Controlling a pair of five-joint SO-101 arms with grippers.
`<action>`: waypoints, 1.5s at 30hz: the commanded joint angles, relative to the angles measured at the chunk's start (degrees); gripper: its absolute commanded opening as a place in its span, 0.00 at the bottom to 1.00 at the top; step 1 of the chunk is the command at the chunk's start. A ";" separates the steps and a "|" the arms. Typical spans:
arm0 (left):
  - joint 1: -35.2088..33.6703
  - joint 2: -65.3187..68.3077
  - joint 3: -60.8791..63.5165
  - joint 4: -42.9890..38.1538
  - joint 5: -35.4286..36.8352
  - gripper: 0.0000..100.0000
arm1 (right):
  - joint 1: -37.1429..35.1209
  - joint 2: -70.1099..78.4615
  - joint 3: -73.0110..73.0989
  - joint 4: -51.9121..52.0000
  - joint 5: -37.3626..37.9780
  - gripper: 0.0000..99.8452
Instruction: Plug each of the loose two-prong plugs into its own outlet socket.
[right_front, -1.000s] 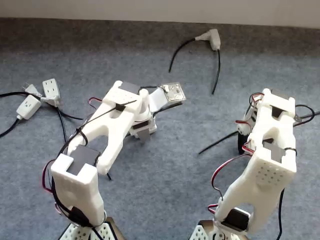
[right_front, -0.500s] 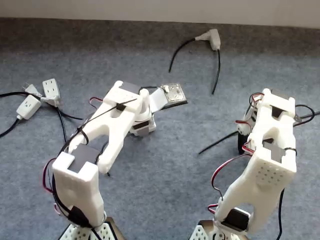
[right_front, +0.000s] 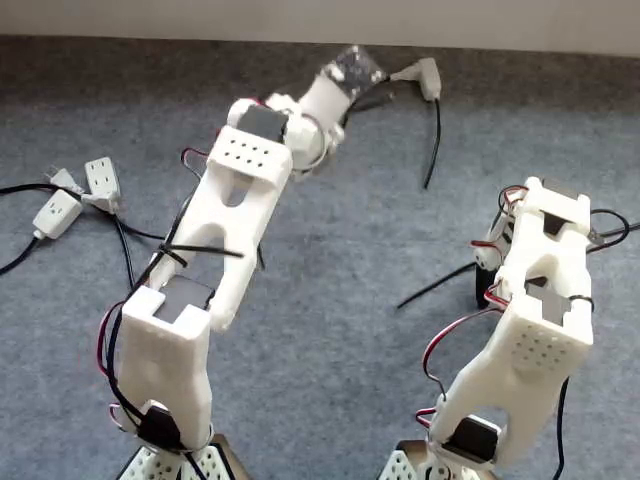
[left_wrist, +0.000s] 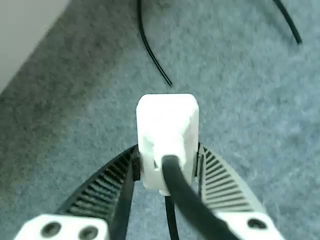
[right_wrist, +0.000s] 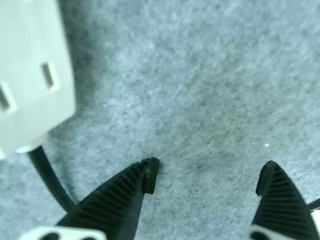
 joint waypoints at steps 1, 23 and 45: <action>0.48 -0.66 -6.37 -5.01 3.96 0.03 | -2.15 0.40 0.75 -2.15 -0.18 0.34; -1.54 42.15 -41.98 -31.03 11.08 0.14 | -2.07 0.48 0.75 -2.24 -0.18 0.34; -8.48 35.47 -62.29 2.90 11.25 0.26 | -2.15 0.48 0.75 -2.24 -0.18 0.34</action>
